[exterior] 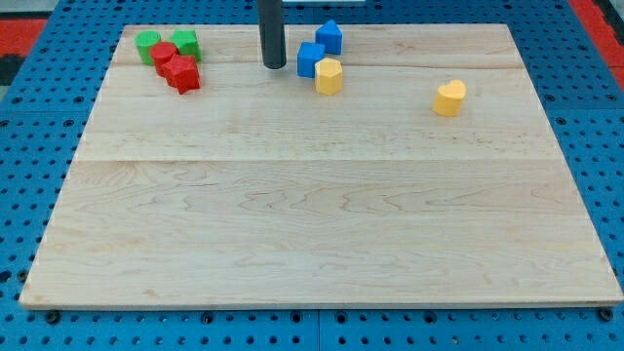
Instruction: Place the yellow blocks in a vertical line
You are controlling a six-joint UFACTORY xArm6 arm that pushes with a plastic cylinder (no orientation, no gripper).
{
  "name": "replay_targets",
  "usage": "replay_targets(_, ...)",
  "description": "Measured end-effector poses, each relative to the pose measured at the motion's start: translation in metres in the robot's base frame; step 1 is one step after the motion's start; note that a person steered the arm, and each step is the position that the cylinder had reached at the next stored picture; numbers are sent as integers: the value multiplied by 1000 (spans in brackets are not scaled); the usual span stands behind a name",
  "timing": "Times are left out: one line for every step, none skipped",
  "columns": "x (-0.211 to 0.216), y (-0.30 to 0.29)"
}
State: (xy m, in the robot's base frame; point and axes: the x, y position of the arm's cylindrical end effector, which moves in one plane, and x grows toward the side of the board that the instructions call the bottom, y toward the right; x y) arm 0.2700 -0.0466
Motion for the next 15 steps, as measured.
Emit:
replay_targets(0, 5)
replay_targets(0, 9)
replay_targets(0, 33)
replay_targets(0, 39)
replay_targets(21, 23)
replay_targets(38, 7)
replay_targets(94, 40)
replay_targets(142, 139)
replay_targets(145, 237)
replay_targets(104, 266)
replay_targets(73, 222)
replay_targets(74, 166)
replay_targets(65, 174)
replay_targets(39, 177)
replay_targets(49, 140)
